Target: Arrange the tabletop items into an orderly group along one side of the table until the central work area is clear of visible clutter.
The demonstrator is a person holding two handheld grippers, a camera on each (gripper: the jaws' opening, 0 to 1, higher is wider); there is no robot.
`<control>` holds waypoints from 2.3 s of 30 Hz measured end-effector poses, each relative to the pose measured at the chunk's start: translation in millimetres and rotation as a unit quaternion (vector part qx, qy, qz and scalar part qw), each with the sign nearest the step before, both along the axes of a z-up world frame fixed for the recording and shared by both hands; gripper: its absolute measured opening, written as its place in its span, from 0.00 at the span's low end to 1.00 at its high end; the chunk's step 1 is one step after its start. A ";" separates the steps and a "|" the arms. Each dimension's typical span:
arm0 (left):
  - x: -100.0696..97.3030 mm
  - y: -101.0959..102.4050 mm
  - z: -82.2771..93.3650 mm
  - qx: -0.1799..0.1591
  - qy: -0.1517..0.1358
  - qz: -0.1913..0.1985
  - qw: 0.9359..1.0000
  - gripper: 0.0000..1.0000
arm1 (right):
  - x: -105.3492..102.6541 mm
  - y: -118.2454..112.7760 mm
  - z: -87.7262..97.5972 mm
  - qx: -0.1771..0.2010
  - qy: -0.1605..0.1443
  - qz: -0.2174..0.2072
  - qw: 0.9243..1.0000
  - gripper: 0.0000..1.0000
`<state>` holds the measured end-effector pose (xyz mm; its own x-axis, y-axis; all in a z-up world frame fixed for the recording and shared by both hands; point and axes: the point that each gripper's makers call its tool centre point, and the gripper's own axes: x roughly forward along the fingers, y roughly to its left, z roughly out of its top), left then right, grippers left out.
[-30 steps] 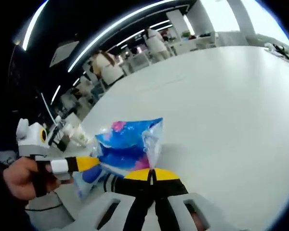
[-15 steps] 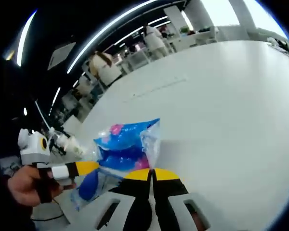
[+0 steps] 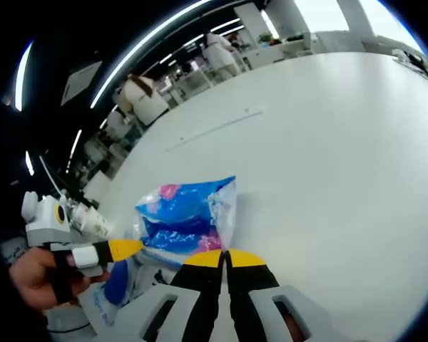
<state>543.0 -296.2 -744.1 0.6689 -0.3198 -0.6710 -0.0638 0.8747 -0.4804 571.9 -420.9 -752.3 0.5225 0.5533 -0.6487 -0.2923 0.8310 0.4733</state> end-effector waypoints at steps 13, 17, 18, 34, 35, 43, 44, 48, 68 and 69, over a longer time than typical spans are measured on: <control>9.2 -2.8 -1.5 0.002 0.007 -0.005 1.000 0.08 | 14.7 -11.0 -10.8 -0.039 -0.005 0.002 0.999 0.01; 5.8 0.9 4.1 0.001 0.002 0.001 1.000 0.10 | 17.2 -17.8 -7.3 -0.039 -0.009 -0.010 0.999 0.05; 4.6 2.0 5.7 0.002 0.000 0.001 1.000 0.10 | 17.5 -19.6 -5.5 -0.039 -0.010 -0.012 0.999 0.06; -50.8 50.1 21.0 0.057 -0.044 -0.004 0.997 0.10 | -22.3 -24.2 2.3 -0.074 -0.032 0.022 0.996 0.04; -56.8 55.0 22.5 0.058 -0.044 -0.001 0.997 0.10 | -27.0 -24.4 2.9 -0.078 -0.033 0.026 0.996 0.04; -118.6 90.4 22.5 0.067 -0.027 0.037 0.997 0.09 | -55.4 -30.4 -2.8 -0.085 -0.029 0.019 0.996 0.04; -124.6 93.3 22.4 0.066 -0.025 0.042 0.997 0.09 | -58.1 -30.6 -3.1 -0.086 -0.028 0.017 0.996 0.04; -149.3 101.3 23.2 0.065 -0.023 0.051 0.996 0.07 | -69.3 -29.3 -1.4 -0.088 -0.030 0.017 0.996 0.04; -221.3 105.0 20.4 0.070 0.029 0.039 0.996 0.10 | -123.9 13.6 24.2 -0.076 -0.075 0.050 0.993 0.07; -223.1 104.9 19.4 0.069 0.032 0.039 0.996 0.11 | -127.0 18.4 25.7 -0.076 -0.080 0.057 0.992 0.07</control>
